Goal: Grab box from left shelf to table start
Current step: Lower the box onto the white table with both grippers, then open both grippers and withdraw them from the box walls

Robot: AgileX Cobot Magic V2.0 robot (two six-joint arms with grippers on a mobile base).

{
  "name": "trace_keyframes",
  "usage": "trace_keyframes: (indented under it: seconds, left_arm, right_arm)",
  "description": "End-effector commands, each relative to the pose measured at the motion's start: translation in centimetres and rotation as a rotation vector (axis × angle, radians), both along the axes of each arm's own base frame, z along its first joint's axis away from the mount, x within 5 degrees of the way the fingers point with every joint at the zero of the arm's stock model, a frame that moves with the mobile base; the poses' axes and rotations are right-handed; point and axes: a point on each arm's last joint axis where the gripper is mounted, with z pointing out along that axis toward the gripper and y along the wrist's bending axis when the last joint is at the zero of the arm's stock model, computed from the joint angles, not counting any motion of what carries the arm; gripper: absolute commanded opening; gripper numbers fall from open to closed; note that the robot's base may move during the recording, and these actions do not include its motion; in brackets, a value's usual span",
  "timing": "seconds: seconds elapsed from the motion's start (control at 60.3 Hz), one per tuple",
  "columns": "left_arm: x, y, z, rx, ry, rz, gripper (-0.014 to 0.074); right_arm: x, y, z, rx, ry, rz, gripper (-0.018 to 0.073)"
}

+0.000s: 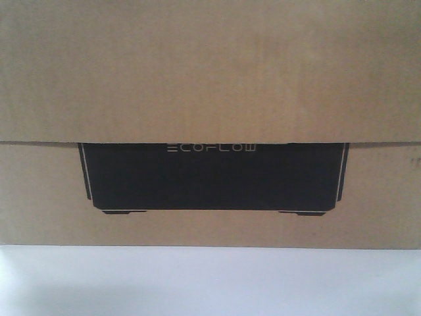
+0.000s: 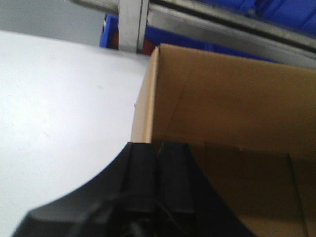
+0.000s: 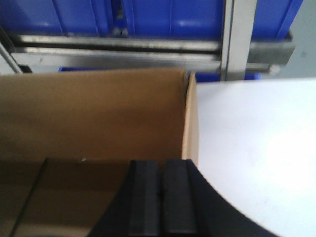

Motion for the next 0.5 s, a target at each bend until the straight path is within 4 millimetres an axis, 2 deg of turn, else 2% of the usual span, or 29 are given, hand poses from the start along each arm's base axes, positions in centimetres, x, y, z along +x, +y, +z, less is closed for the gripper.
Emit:
trace_keyframes:
  seconds: [0.0, 0.066, 0.199, 0.365, 0.481]
  left_arm:
    - [-2.8, 0.7, 1.6, -0.033, -0.212, -0.018, -0.0078]
    - [-4.8, 1.2, 0.5, -0.046, -0.28, -0.037, -0.0078]
    - [-8.7, 2.0, -3.0, -0.063, -0.373, -0.068, -0.0078]
    - [-12.9, 3.3, -7.8, 0.052, -0.469, -0.089, -0.0078]
    - [-15.5, 4.1, -10.7, 0.061, -0.503, -0.091, -0.0078]
  right_arm:
    - [-2.2, -0.5, 1.9, -0.065, -0.245, -0.013, 0.0018]
    - [-3.6, -0.6, 1.1, -0.081, -0.303, -0.02, 0.0018]
    - [-6.4, -0.9, -2.2, -0.082, -0.327, -0.027, 0.0018]
    - [-10.0, -1.2, -6.4, -0.114, -0.405, -0.038, 0.0018]
    - [-12.5, -1.4, -8.9, -0.131, -0.483, -0.044, 0.0018]
